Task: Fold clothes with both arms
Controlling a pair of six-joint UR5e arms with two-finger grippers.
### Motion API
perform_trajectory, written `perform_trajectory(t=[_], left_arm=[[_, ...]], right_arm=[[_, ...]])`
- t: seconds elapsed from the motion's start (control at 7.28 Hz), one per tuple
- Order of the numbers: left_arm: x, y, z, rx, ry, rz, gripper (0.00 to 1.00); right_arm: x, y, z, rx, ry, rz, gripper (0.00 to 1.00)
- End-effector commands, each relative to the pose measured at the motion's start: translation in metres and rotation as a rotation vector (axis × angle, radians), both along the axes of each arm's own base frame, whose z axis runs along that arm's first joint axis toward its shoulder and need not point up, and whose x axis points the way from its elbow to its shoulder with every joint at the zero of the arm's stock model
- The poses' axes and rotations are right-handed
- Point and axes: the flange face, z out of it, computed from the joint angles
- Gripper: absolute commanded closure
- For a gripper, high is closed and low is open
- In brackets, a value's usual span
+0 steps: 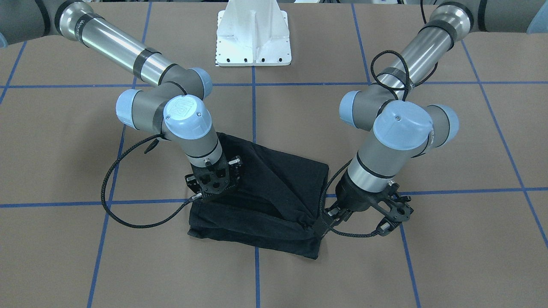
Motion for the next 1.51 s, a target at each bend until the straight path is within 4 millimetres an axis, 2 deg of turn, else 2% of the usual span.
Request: perform_trajectory(t=[0.0,0.14,1.1,1.24,1.37], left_arm=[[0.000,0.000,0.000,-0.001,0.000,-0.001,0.01],[0.000,0.000,0.001,-0.004,0.000,-0.001,0.01],[0.003,0.002,0.005,-0.016,0.002,-0.004,0.01],[0.003,0.002,0.006,-0.017,0.001,-0.004,0.01],[0.003,0.002,0.006,-0.016,0.000,-0.005,0.01]], right_arm=[[-0.007,0.006,0.004,0.003,0.001,-0.013,0.52],[-0.007,0.006,0.005,0.004,0.003,-0.013,0.60],[-0.001,0.003,0.023,-0.013,0.025,-0.005,0.61],[-0.002,0.004,0.024,-0.018,0.027,-0.004,0.98],[-0.002,0.004,0.022,-0.016,0.026,-0.005,1.00]])
